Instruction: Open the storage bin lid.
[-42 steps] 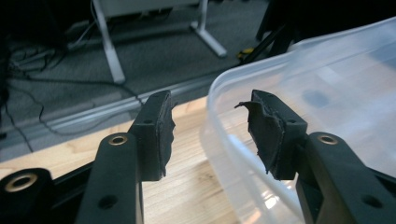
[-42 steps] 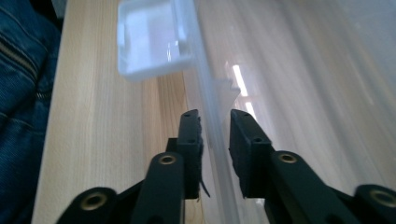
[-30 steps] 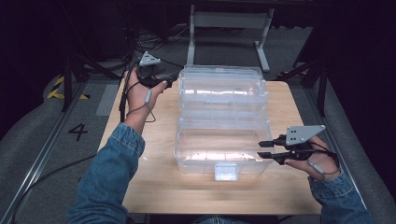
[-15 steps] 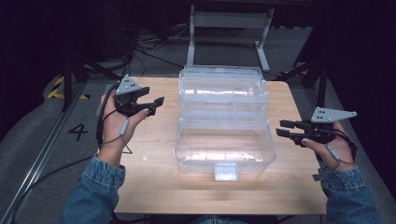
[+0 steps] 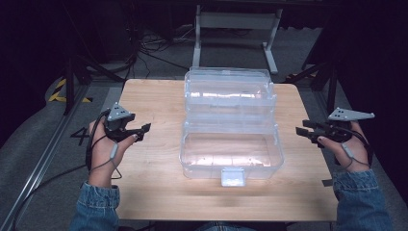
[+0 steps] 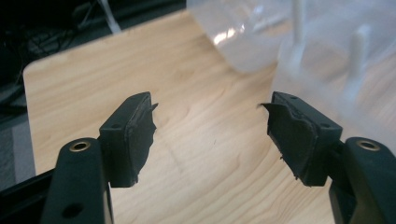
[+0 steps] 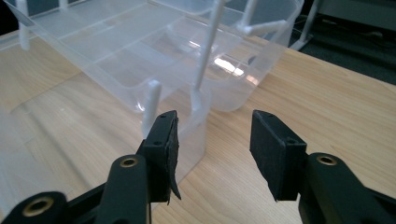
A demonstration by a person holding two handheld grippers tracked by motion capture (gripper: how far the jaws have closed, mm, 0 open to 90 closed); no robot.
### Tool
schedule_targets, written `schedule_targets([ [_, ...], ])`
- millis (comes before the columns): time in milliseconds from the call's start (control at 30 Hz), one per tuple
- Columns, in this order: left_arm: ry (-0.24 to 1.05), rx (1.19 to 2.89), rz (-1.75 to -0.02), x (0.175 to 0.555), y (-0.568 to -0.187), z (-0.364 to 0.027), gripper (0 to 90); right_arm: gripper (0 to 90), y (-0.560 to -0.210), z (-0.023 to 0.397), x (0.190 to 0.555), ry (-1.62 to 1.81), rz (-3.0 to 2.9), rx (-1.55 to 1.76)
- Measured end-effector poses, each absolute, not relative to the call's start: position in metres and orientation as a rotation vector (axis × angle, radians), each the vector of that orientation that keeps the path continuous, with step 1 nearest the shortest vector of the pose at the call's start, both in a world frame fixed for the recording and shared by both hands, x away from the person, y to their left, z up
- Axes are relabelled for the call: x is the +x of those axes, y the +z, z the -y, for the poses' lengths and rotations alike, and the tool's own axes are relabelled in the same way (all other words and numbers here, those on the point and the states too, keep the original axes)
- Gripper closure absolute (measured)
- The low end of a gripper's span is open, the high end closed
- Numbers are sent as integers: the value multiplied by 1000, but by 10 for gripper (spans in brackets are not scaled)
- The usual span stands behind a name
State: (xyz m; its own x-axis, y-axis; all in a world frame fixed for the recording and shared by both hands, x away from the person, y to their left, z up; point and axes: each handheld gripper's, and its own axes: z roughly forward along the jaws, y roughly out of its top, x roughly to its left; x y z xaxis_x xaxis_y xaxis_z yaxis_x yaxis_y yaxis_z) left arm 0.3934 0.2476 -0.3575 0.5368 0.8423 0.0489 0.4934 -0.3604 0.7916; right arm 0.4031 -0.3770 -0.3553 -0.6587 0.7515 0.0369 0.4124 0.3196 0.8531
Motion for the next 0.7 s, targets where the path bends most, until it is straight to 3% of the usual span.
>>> schedule_targets([
  [133, 611, 2080, -1135, 397, -370, -255, 316, 496, -363, 382, 407, 1237, -2222, 1089],
  [533, 400, 2177, -1207, 409, -405, -250, 313, 503, -394, 392, 418, 1130, -2233, 1252],
  [700, 372, 2169, -1196, 409, -407, -246, 314, 507, -397, 393, 418, 1135, -2224, 1251],
])
